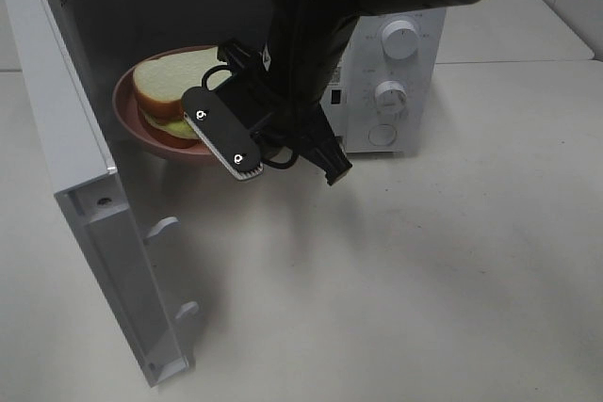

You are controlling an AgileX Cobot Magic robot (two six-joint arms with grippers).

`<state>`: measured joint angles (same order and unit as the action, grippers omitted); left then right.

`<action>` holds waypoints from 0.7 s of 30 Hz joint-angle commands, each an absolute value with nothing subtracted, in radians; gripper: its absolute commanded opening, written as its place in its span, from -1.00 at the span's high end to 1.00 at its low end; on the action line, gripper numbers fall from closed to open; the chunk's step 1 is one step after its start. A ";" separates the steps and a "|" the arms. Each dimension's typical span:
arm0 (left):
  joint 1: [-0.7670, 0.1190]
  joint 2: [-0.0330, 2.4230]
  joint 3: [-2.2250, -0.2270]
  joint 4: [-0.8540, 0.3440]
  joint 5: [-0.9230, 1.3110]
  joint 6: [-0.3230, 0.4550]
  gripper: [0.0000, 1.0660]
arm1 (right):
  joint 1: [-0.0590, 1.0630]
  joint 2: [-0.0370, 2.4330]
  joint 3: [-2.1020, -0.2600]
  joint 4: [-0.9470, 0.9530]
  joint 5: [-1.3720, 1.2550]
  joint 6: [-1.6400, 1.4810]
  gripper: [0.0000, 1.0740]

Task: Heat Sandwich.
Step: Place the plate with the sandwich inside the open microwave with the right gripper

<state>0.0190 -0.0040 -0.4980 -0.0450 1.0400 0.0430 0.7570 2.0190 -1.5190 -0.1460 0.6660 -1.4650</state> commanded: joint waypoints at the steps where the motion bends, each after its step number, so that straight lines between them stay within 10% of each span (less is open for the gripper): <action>1: 0.015 -0.032 -0.496 -0.046 1.039 0.038 -0.90 | 0.757 2.048 -1.577 -0.149 0.660 -1.453 0.98; 21: 0.015 -0.032 -0.496 -0.046 1.039 0.038 -0.90 | 0.757 2.261 -1.915 -0.203 0.771 -1.267 0.95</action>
